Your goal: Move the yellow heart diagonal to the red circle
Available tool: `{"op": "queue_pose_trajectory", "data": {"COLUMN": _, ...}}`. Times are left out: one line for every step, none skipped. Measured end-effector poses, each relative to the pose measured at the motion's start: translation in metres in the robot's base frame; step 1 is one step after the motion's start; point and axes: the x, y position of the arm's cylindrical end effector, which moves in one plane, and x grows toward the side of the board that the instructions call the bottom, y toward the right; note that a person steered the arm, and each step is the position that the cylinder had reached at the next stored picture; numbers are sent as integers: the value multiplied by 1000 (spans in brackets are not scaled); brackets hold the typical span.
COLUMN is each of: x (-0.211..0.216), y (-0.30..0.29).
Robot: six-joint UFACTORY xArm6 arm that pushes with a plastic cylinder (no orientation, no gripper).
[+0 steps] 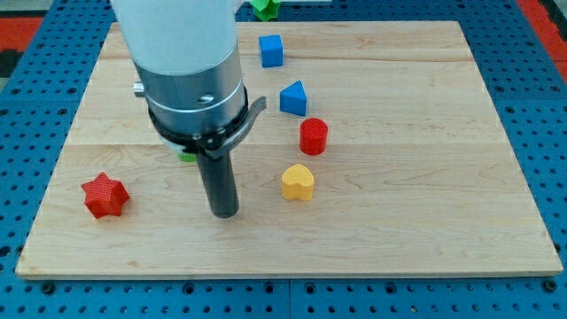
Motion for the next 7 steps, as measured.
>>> {"op": "queue_pose_trajectory", "data": {"x": -17, "y": 15}}
{"op": "queue_pose_trajectory", "data": {"x": -21, "y": 47}}
{"op": "queue_pose_trajectory", "data": {"x": -21, "y": 99}}
{"op": "queue_pose_trajectory", "data": {"x": 4, "y": 69}}
{"op": "queue_pose_trajectory", "data": {"x": 46, "y": 125}}
{"op": "queue_pose_trajectory", "data": {"x": 25, "y": 239}}
{"op": "queue_pose_trajectory", "data": {"x": -44, "y": 293}}
